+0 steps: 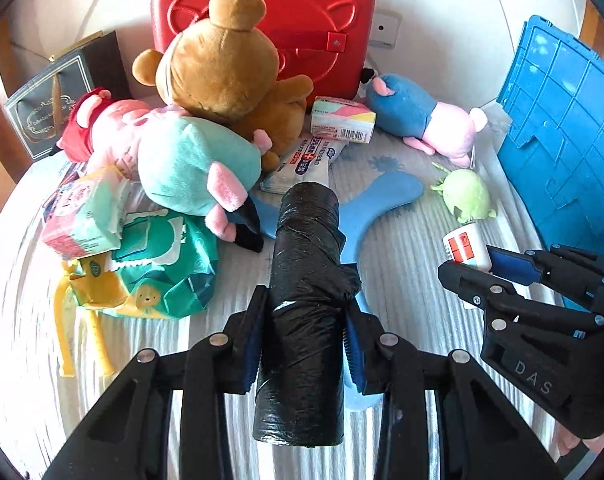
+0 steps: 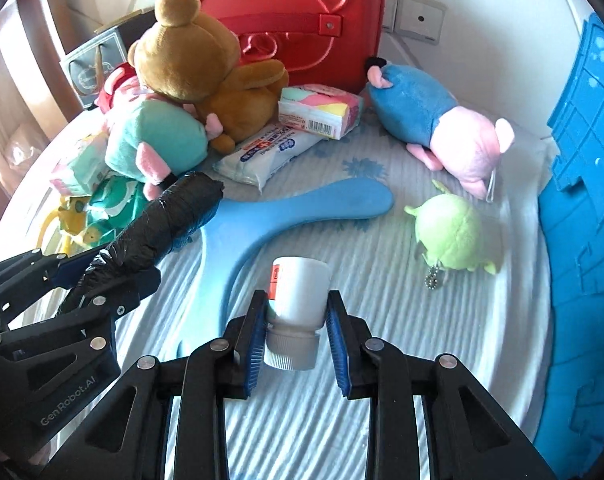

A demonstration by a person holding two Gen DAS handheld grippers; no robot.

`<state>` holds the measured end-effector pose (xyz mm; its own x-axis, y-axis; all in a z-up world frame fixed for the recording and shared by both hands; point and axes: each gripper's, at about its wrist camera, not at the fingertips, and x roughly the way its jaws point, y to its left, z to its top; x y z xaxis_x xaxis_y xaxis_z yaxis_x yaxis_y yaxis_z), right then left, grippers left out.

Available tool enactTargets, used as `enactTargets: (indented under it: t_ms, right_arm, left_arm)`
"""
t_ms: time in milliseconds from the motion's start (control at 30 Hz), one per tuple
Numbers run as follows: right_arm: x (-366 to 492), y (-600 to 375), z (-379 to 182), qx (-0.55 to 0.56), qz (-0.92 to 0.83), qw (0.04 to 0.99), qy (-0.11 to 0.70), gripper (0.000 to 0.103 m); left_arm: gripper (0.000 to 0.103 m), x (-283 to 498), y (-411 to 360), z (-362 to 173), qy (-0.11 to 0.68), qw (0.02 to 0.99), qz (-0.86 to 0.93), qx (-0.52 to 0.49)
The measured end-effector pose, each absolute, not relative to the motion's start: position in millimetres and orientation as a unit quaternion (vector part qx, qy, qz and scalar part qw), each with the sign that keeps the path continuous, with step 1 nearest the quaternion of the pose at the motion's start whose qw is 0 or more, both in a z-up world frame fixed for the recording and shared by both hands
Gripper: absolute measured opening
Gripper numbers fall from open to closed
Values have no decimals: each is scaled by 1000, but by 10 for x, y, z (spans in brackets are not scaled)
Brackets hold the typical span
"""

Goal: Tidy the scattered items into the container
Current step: 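Carry the lint roller with the left tool while the right tool carries the white bottle to the crate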

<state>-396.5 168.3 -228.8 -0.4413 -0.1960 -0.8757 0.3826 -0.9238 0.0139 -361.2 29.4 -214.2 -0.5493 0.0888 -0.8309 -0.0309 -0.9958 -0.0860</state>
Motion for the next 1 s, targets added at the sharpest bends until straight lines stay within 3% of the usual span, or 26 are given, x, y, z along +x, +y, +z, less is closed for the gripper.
enactTargets:
  t_ms: [433,1000]
  right_arm:
    - [-2932,1479,-1302,425,-880,187,103,28]
    - [-1851,1453,-455,337,-921,166,104,28]
  left_arm:
    - [34,-2510,69,-1156,-33,16,922,-385]
    - [34,-1556,6,-432,-22,26,952,-305]
